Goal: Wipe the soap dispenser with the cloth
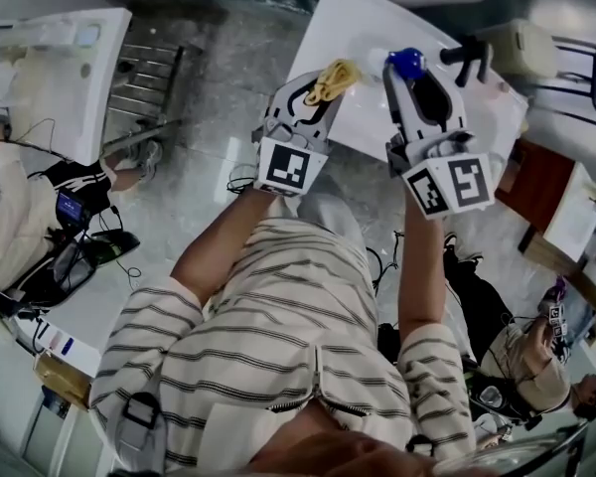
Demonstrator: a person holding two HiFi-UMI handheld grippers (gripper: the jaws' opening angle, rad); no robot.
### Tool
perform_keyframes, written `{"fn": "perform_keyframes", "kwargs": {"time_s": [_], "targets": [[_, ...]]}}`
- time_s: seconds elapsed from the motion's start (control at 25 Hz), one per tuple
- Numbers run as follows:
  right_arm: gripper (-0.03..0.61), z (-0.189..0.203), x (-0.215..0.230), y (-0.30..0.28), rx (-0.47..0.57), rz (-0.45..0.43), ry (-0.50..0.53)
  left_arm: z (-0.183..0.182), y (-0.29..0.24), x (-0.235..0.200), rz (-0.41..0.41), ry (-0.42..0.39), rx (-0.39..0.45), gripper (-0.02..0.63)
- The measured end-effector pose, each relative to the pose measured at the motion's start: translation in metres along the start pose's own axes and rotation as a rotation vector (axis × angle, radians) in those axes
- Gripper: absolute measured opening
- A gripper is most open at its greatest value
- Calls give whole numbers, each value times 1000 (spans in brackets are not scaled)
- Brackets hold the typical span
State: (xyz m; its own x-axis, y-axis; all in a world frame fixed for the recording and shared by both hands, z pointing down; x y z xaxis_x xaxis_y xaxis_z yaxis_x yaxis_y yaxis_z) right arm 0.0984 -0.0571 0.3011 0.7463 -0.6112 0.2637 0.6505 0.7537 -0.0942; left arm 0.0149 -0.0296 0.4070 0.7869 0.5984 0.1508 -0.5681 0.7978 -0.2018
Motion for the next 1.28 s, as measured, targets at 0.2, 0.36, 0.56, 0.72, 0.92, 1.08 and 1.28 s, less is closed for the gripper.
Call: {"fn": "perform_keyframes", "kwargs": {"time_s": [0.2, 0.36, 0.56, 0.72, 0.92, 1.08, 1.28], "targets": [[120, 1, -3, -4, -8, -1, 5, -7, 0, -9, -10, 15, 14, 97], [120, -2, -5, -8, -18, -31, 29, -15, -2, -22, -10, 29, 34, 97], [120, -7, -10, -7, -27, -108, 55, -31, 0, -37, 39, 35, 84, 98], [120, -6, -19, -11, -48, -194, 80, -38, 2, -48, 163, 89, 104, 98], [120, -4, -34, -1, -60, -385, 115, -39, 8, -57, 313, 133, 121, 98], [121, -10, -44, 5, -60, -515, 121, -42, 7, -52, 418, 6, 119, 98], [121, -13, -54, 11, -89, -672, 128, -59, 5, -38, 600, -79, 159, 100]]}}
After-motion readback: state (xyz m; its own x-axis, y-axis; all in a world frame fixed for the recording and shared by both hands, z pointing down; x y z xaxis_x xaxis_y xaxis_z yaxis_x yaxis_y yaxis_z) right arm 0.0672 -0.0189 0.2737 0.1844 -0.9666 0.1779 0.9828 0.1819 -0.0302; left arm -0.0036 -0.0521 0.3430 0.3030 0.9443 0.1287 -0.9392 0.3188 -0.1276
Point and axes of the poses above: the fingertips, and each gripper's own axes: y backward along the fingers, x to its right, z out of its underside, the point moved 2 cm from there along y, backward along the fingers, and after that the axes turned 4 degrees about -y, right-handed, at the moved point
